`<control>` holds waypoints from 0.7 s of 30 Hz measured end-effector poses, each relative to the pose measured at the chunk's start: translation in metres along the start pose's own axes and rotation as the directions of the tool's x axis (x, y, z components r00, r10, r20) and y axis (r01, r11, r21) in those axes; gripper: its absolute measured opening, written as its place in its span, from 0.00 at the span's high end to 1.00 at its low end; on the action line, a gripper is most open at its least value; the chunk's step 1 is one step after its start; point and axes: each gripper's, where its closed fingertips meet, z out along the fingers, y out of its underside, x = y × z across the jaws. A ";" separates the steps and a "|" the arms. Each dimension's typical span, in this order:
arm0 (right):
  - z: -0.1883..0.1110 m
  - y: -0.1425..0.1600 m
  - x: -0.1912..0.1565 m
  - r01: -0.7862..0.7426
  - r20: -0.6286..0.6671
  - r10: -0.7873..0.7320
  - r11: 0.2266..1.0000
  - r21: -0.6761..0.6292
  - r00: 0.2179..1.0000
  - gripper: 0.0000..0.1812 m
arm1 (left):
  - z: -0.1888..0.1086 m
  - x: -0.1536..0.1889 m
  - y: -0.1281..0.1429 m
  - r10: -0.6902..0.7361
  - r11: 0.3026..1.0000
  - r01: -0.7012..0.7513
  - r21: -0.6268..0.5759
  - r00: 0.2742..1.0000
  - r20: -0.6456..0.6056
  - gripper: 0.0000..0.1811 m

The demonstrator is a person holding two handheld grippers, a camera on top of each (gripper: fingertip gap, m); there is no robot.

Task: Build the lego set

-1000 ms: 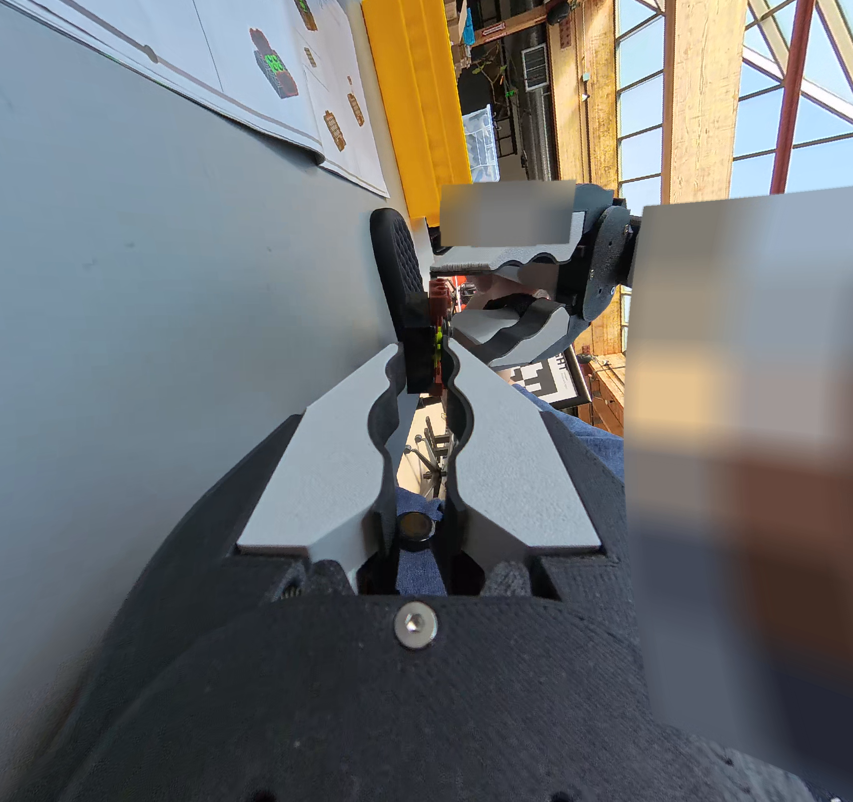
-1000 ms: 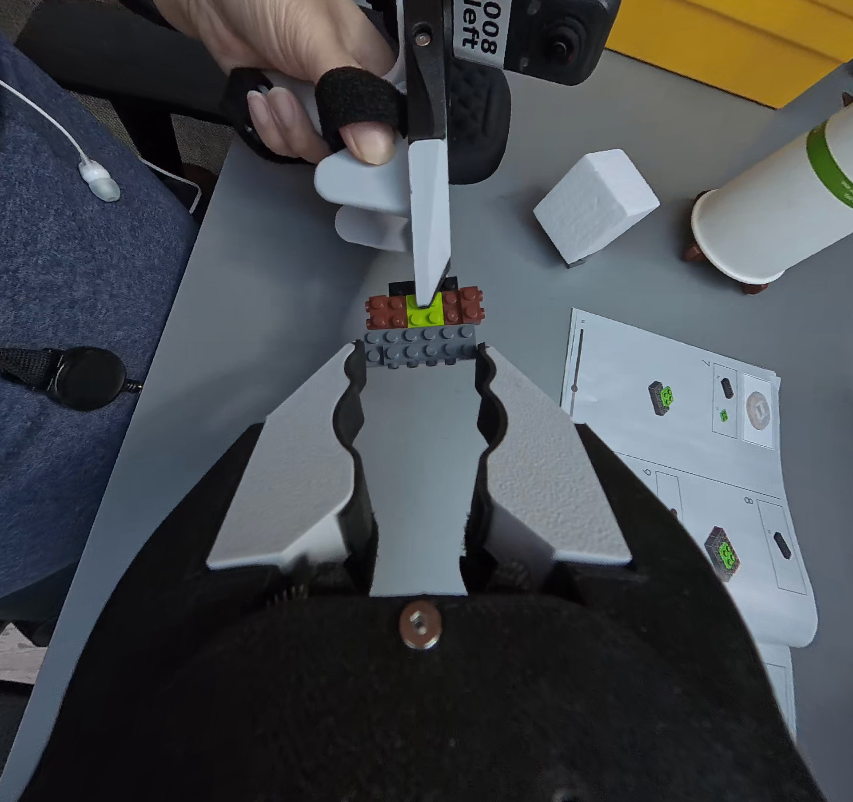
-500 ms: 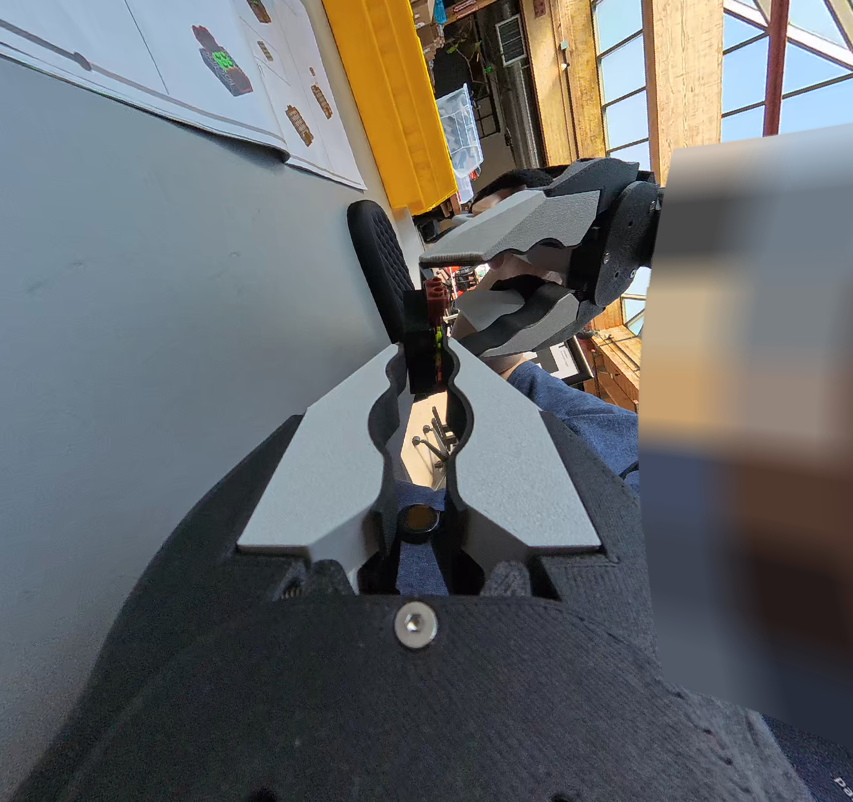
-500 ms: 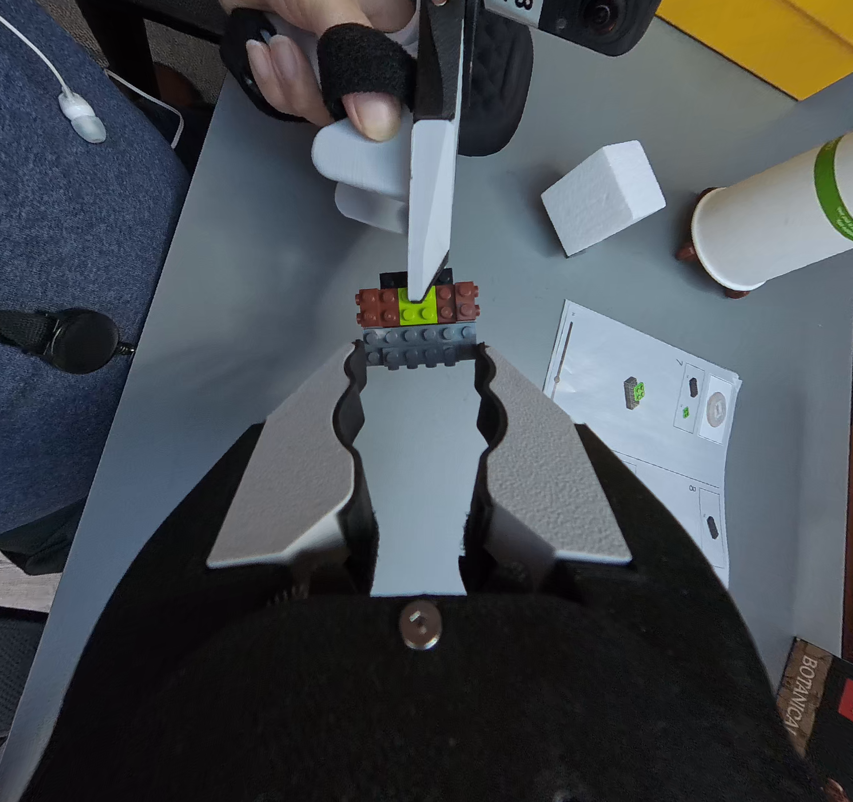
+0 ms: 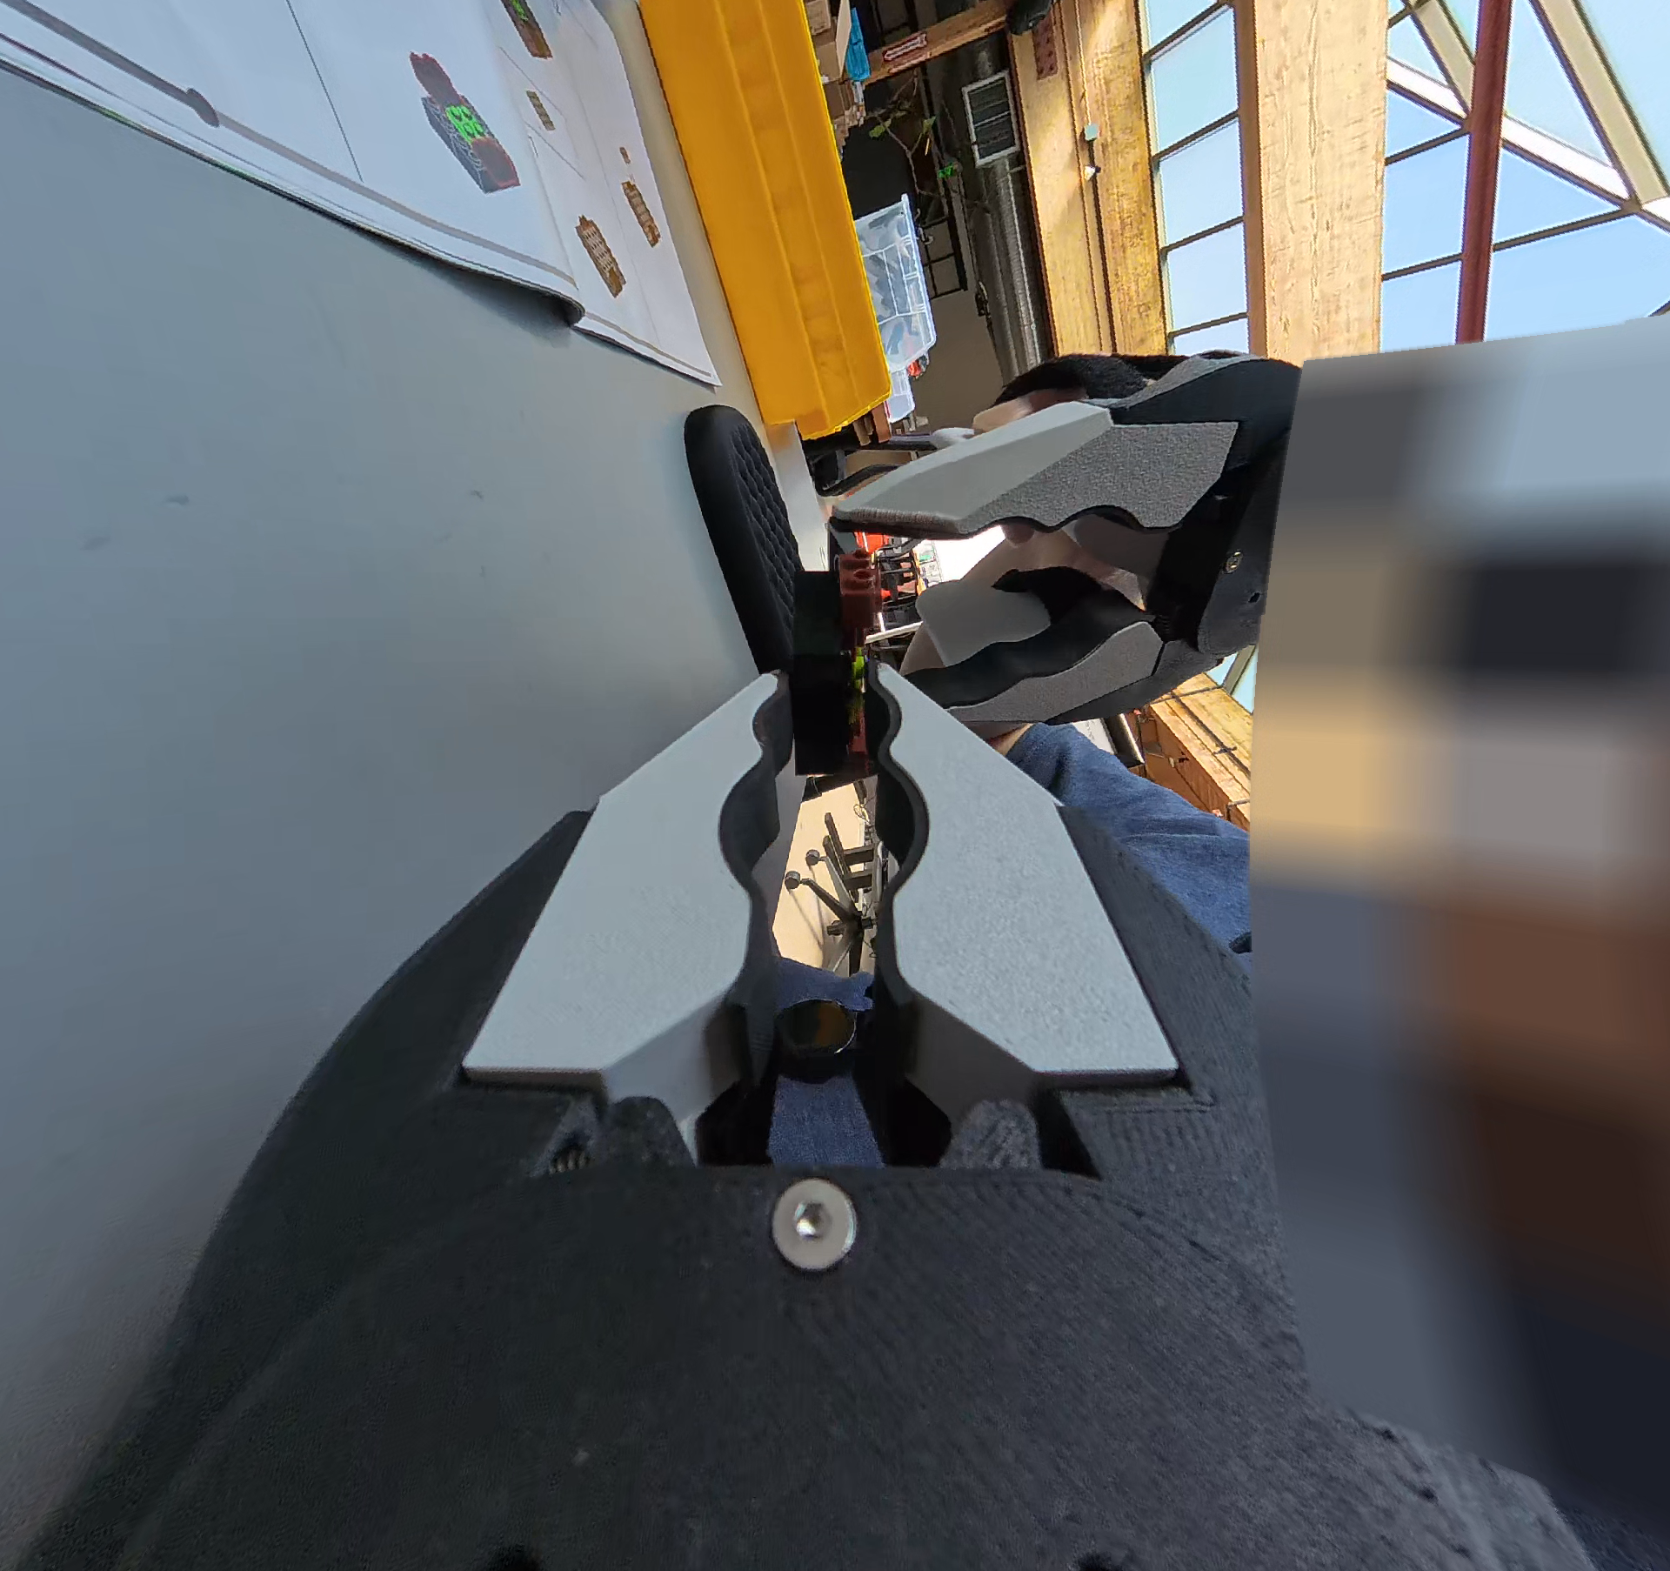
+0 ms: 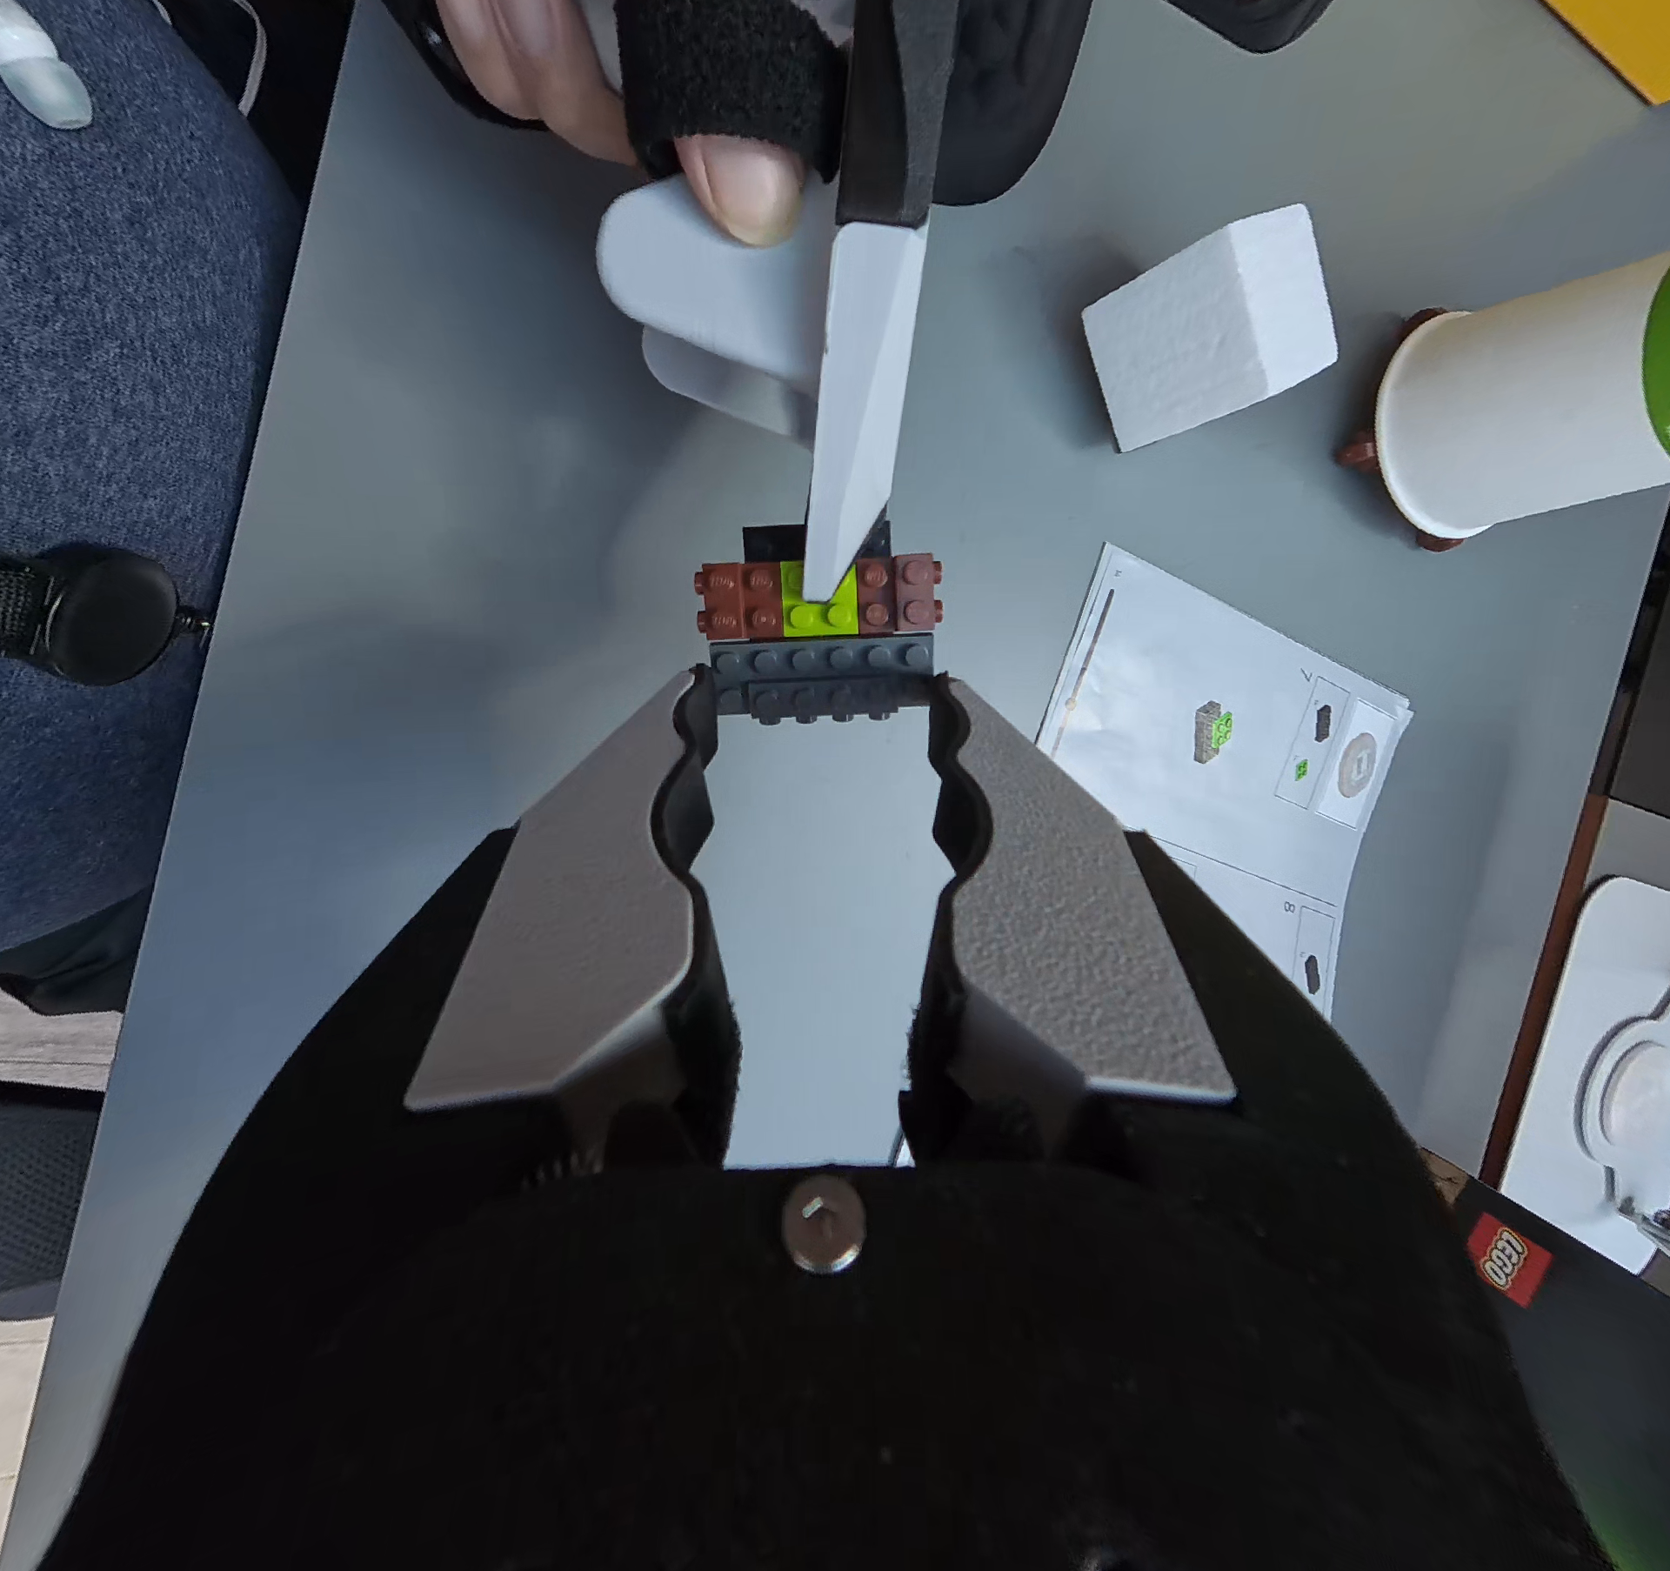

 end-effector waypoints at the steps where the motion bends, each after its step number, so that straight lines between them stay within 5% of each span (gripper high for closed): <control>1: 0.001 0.000 -0.001 0.003 0.005 -0.003 1.000 -0.009 1.000 0.74 | 0.001 0.000 0.000 -0.001 1.000 0.001 -0.001 1.000 -0.002 0.92; 21: 0.008 0.002 -0.002 0.011 -0.013 -0.013 0.989 -0.146 1.000 0.74 | 0.009 -0.007 0.001 0.090 0.996 -0.091 0.017 0.992 0.086 0.93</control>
